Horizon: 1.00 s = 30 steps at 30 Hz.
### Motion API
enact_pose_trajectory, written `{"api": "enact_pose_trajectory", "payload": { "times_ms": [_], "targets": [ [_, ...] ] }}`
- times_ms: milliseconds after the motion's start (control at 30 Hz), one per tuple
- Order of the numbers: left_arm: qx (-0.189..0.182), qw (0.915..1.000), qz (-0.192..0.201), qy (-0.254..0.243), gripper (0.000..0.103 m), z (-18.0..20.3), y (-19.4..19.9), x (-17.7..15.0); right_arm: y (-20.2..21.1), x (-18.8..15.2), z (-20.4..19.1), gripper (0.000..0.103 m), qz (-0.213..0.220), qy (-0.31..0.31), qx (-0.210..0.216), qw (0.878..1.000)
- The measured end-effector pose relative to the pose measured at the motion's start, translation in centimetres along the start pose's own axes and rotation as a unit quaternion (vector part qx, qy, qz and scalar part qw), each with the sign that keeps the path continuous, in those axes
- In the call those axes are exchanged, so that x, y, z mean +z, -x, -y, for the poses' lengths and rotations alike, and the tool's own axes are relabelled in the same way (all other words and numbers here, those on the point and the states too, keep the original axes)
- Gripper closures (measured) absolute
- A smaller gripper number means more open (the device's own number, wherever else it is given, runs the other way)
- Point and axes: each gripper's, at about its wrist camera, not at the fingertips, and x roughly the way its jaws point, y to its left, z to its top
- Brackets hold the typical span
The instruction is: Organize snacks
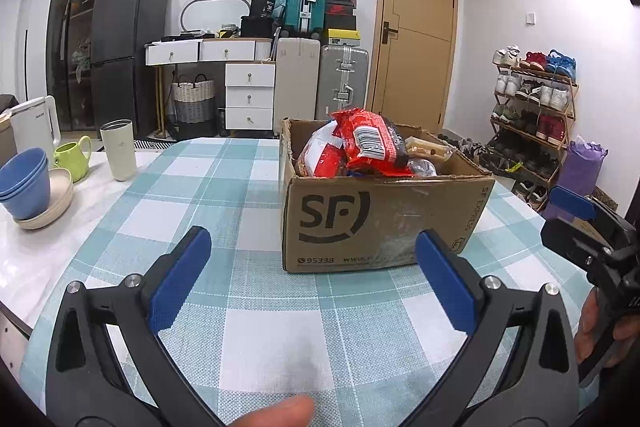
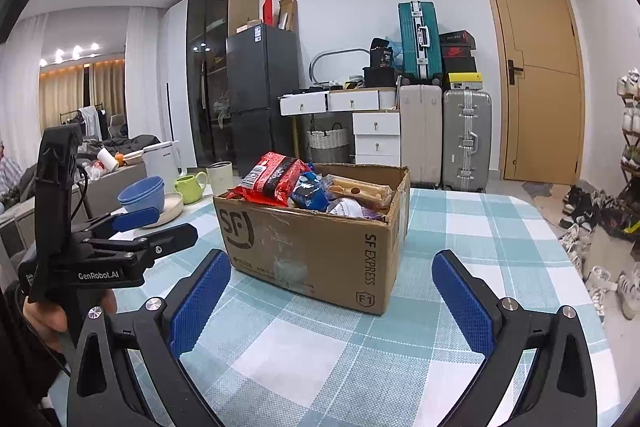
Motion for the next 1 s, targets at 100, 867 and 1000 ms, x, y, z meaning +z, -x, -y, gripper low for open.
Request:
{"api": "enact_pose_trajectory", "payload": {
  "times_ms": [100, 867, 1000],
  "targets": [
    [0.001, 1.0, 0.003, 0.005, 0.001, -0.23, 0.04, 0.05, 0.09, -0.09, -0.46, 0.001, 0.003, 0.012, -0.002, 1.0],
    [0.001, 1.0, 0.005, 0.001, 0.001, -0.02, 0.22, -0.48, -0.67, -0.31, -0.03, 0.001, -0.003, 0.004, 0.004, 1.0],
    [0.0, 1.0, 0.006, 0.001, 0.001, -0.01, 0.22, -0.47, -0.63, -0.32, -0.04, 0.001, -0.003, 0.005, 0.005, 1.0]
  ]
}}
